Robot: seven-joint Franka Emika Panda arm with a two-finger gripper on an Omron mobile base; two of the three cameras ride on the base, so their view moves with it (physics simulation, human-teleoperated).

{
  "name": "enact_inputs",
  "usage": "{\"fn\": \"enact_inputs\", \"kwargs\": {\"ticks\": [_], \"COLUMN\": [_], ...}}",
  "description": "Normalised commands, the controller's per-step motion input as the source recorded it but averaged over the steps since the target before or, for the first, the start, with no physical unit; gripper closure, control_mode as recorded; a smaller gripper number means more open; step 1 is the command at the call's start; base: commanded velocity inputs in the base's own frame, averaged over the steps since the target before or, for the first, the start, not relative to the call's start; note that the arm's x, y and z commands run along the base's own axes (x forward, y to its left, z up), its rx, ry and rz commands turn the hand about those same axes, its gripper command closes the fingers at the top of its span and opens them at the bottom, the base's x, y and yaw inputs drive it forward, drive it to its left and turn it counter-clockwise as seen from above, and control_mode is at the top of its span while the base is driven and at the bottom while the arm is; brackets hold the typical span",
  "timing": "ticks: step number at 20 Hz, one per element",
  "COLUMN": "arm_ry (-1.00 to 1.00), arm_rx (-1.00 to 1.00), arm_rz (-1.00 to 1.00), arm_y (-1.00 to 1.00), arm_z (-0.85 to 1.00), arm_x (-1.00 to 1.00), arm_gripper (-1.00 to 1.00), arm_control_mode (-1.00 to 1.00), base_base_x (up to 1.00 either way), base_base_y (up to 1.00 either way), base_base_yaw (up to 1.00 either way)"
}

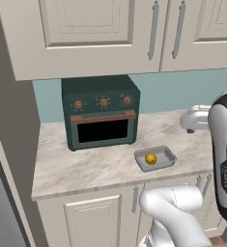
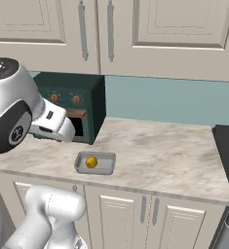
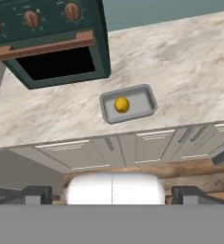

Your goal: Take the broccoli and lemon out of the freezer and place them in the tupperware container on the counter. Then put the tupperware containing the vegetables back in the freezer.

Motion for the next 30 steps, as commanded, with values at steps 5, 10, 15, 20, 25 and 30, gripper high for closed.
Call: {"fn": "enact_inputs", "kwargs": {"ticks": [5,10,15,20,25,30], "arm_ry": [0.00,0.00,0.00,0.00,0.00,0.00], "arm_rx": [-0.10,0.00,0.00,0.00,0.00,0.00], "arm_rz": [0.00,0.00,0.00,0.00,0.00,0.00], "arm_y": [0.00,0.00,0.00,0.00,0.00,0.00], "arm_z": [-0.05,0.00,0.00,0.00,0.00,0.00], "arm_x": [-0.48,0.00,0.00,0.00,0.00,0.00], "arm_gripper": [-1.00,-1.00,-1.00,-1.00,-1.00,-1.00], "arm_control_mode": [-1.00,1.00,1.00,1.00,1.00,1.00], "base_base_x": [0.00,-0.95,-0.92,-0.47,-0.02,0.04], "base_base_y": [0.00,0.14,0.54,0.99,1.00,1.00], "base_base_yaw": [0.00,0.00,0.00,0.00,0.00,0.00]}}
